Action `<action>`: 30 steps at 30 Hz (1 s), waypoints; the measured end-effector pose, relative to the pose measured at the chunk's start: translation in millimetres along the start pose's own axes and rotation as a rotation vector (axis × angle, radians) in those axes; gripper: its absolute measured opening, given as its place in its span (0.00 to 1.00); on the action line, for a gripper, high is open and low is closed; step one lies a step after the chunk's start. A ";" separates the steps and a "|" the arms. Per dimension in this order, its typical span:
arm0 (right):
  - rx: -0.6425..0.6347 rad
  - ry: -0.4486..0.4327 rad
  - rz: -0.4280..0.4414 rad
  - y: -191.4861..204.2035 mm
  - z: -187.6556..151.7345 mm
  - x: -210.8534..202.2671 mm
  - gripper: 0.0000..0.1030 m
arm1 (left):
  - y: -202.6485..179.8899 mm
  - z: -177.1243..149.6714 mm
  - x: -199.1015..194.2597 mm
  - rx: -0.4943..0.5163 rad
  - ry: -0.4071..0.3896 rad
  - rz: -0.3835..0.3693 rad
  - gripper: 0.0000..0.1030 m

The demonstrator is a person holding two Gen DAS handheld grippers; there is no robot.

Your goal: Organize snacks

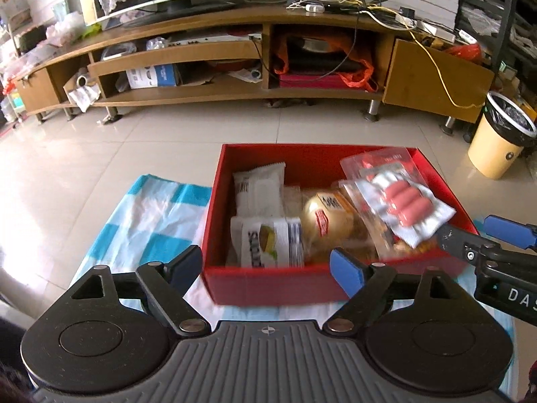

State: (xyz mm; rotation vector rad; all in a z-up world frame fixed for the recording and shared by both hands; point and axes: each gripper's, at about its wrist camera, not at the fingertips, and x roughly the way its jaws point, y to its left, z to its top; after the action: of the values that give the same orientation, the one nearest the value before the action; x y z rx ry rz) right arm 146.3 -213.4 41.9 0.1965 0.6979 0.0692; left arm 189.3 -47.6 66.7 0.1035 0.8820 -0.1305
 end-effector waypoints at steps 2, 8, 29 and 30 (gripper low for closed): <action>0.005 0.005 0.000 -0.4 -5.4 -6.1 0.66 | -1.5 -7.2 -7.4 0.007 -0.005 -0.003 0.87; 0.037 0.006 0.005 -2.3 -19.0 -24.1 0.66 | -3.7 -26.2 -22.1 0.019 -0.002 -0.006 0.91; 0.058 0.028 0.005 9.1 -61.9 -72.4 0.72 | -4.7 -73.1 -55.8 -0.003 0.021 -0.055 0.95; 0.059 0.031 0.008 10.3 -64.1 -74.0 0.72 | -4.9 -75.0 -56.9 -0.003 0.022 -0.056 0.95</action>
State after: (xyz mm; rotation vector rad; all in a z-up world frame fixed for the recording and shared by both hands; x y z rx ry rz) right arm 48.4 -202.9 42.7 0.2553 0.7309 0.0598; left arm 95.6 -37.6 63.2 0.0775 0.9070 -0.1806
